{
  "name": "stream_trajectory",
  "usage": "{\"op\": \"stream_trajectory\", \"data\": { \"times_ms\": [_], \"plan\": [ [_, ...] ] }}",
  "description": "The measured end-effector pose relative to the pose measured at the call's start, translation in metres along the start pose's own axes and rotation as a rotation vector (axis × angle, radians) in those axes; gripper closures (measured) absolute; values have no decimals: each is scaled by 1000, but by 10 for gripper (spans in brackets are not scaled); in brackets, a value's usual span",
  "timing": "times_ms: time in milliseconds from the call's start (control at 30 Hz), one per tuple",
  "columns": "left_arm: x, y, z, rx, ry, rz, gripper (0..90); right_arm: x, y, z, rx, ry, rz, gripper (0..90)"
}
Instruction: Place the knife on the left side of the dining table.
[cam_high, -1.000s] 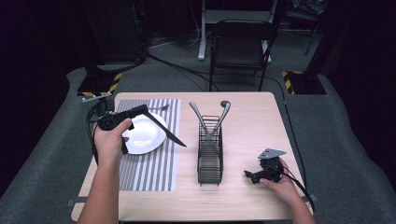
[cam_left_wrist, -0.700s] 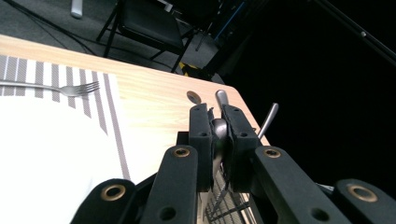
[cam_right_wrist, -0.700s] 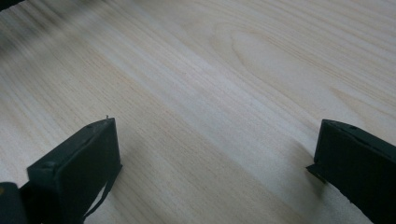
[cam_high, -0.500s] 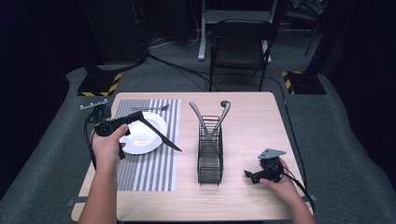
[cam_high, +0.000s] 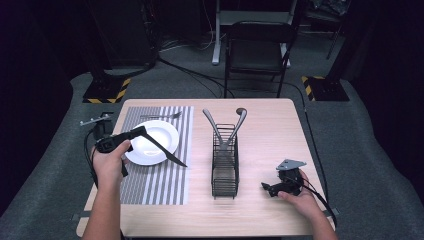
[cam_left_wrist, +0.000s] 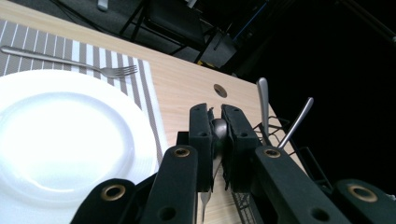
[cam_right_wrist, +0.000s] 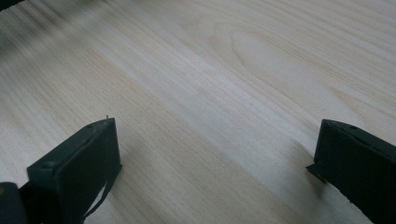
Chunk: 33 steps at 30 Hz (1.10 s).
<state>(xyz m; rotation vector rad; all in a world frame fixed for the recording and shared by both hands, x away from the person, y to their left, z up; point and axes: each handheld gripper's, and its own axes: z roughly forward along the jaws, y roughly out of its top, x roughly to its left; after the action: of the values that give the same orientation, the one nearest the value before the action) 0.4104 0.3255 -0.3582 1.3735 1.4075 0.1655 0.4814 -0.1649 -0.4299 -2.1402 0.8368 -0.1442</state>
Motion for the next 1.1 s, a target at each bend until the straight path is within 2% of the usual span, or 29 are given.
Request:
{"op": "stream_trajectory", "data": {
  "times_ms": [267, 500, 700, 800, 967, 1100],
  "plan": [
    [10, -6, 1, 16, 18, -6, 835, 0, 0, 0, 1, 1, 0, 0],
    [19, -14, -2, 7, 27, -23, 835, 0, 0, 0, 1, 2, 1, 0],
    [28, -22, 1, 21, 43, -39, 835, 0, 0, 0, 1, 1, 0, 0],
    [31, -24, 0, 10, 49, -45, 835, 0, 0, 0, 0, 2, 0, 0],
    [34, -26, -3, 11, 57, -43, 833, 0, 0, 0, 0, 0, 0, 0],
    [36, -29, -5, 8, 84, -37, 822, 0, 0, 0, 4, 2, 6, 0]
  ]
}}
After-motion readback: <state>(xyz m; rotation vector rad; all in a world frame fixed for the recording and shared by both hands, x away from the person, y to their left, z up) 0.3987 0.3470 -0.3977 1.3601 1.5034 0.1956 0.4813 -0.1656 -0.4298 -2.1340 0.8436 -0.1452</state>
